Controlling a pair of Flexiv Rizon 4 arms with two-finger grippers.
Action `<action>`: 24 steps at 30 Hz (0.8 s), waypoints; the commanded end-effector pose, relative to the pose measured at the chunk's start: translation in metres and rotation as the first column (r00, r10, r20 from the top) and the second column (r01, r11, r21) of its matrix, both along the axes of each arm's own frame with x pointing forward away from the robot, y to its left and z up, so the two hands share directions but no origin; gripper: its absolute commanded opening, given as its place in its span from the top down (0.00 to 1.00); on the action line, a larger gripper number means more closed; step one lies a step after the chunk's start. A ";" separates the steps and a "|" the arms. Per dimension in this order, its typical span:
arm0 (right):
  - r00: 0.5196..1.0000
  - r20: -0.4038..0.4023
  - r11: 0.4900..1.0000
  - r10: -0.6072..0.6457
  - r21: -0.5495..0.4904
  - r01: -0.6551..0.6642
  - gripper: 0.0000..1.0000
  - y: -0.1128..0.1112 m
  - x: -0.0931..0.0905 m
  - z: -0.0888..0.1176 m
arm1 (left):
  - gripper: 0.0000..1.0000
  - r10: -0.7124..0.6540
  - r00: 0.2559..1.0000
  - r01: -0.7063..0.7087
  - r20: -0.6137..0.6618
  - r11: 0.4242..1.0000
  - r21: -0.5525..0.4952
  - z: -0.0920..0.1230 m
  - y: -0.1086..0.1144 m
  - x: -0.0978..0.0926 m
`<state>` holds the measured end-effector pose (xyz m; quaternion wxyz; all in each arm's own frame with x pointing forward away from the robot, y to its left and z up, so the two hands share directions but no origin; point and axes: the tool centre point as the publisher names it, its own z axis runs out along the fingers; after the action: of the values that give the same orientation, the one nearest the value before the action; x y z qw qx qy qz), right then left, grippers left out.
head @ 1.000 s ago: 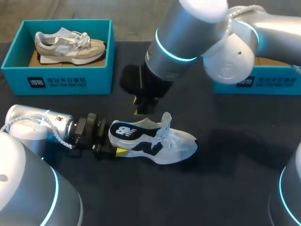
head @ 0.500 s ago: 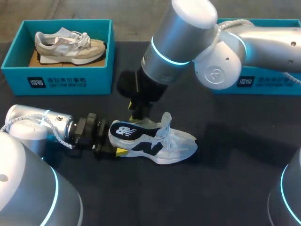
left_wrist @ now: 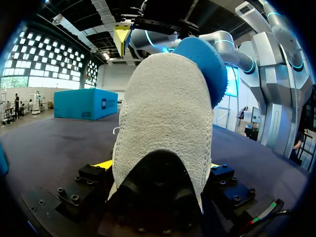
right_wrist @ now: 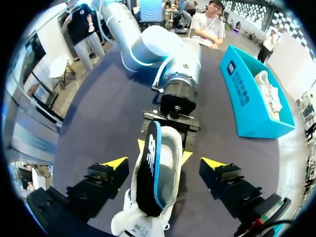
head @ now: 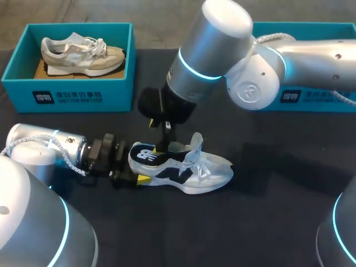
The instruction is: Take the shoe out of the shoebox, open the shoe tongue, remove and reinsert the insole, then place the shoe into the shoebox
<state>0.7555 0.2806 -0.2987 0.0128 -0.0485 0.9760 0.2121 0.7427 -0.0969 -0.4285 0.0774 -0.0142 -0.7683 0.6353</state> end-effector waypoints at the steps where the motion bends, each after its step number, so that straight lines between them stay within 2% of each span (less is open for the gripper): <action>1: 1.000 -0.010 1.000 -0.001 0.000 0.001 0.25 0.002 0.001 -0.006 | 1.00 0.003 1.000 -0.003 0.000 1.000 0.001 -0.004 -0.001 0.002; 2: 1.000 -0.012 1.000 -0.001 0.000 0.001 0.35 0.003 0.000 -0.007 | 1.00 0.003 1.000 -0.003 0.000 1.000 0.001 -0.004 -0.001 0.002; 3: 1.000 -0.016 1.000 -0.001 0.000 0.001 0.51 0.003 0.000 -0.008 | 1.00 0.003 1.000 -0.003 0.000 1.000 0.001 -0.004 -0.001 0.002; 4: 1.000 -0.018 1.000 -0.001 0.001 0.001 0.53 0.003 0.000 -0.009 | 1.00 0.003 1.000 -0.003 0.000 1.000 0.001 -0.004 -0.001 0.002; 19: 0.998 -0.059 0.999 -0.016 -0.048 0.014 0.64 0.005 -0.007 -0.021 | 1.00 0.003 1.000 -0.003 0.000 1.000 0.001 -0.004 -0.001 0.002; 24: 0.998 -0.060 0.999 -0.020 -0.044 0.017 0.71 0.005 -0.007 -0.022 | 1.00 0.003 1.000 -0.003 0.000 1.000 0.001 -0.004 -0.001 0.002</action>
<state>0.7482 0.2845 -0.3184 -0.0161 -0.0333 0.9809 0.1912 0.7427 -0.0969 -0.4285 0.0774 -0.0142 -0.7683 0.6353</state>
